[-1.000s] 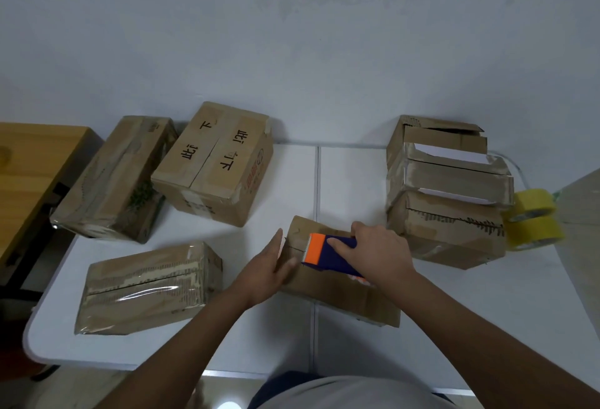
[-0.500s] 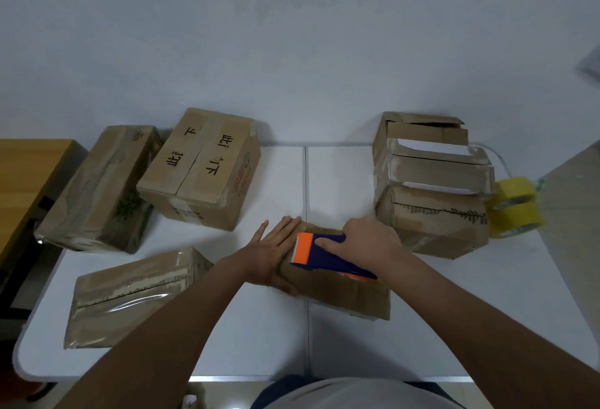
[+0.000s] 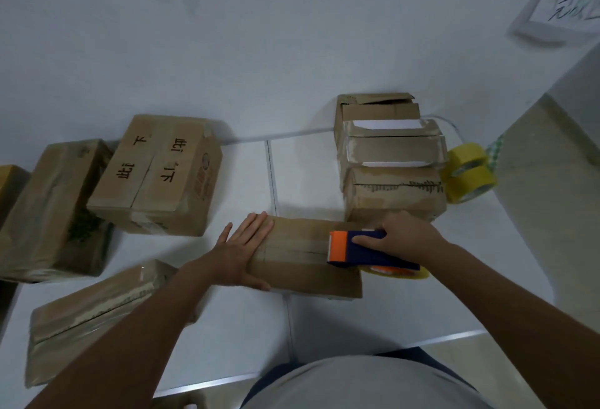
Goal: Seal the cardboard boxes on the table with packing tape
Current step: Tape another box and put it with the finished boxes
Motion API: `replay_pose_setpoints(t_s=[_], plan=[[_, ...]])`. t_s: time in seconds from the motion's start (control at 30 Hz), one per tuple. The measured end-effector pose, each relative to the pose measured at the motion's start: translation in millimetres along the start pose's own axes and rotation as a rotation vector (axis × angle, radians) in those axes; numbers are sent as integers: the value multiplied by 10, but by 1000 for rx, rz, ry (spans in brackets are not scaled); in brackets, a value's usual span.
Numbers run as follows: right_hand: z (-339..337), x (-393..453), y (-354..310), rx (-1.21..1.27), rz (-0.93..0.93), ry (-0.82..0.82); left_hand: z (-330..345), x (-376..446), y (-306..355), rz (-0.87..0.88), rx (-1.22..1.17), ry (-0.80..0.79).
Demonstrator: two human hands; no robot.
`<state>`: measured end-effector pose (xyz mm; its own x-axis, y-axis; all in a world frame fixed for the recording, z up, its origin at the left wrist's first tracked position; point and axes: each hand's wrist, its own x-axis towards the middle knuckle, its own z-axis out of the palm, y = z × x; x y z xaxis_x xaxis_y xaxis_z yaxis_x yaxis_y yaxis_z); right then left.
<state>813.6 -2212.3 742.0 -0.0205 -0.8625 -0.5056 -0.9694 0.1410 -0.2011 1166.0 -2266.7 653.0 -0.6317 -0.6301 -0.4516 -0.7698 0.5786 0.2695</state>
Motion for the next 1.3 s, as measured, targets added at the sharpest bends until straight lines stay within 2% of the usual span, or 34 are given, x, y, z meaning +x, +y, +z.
replay_pose_setpoints(t_s=[0.27,0.47,0.6,0.67,0.8,0.97,1.1,1.2,1.3], plan=[[38,60,-76,-3,0,-24,-56,-24,-119,22,13,32],[167,67,-191,-39,17,12,-259,22,-46,-39,113,-57],[165,73,-169,-46,22,0,-5,176,541,-240,-97,233],[152,69,-197,-51,15,-1,156,264,655,-324,-87,285],[152,123,-349,-53,21,-10,170,316,432,-332,-29,313],[202,233,-758,6,29,48,-149,383,-80,-275,23,228],[175,270,-928,32,42,58,-301,462,-221,-252,122,204],[225,321,-856,114,68,-40,-261,427,-7,-334,-14,319],[249,384,-743,247,53,-162,-124,399,250,-419,-220,313]])
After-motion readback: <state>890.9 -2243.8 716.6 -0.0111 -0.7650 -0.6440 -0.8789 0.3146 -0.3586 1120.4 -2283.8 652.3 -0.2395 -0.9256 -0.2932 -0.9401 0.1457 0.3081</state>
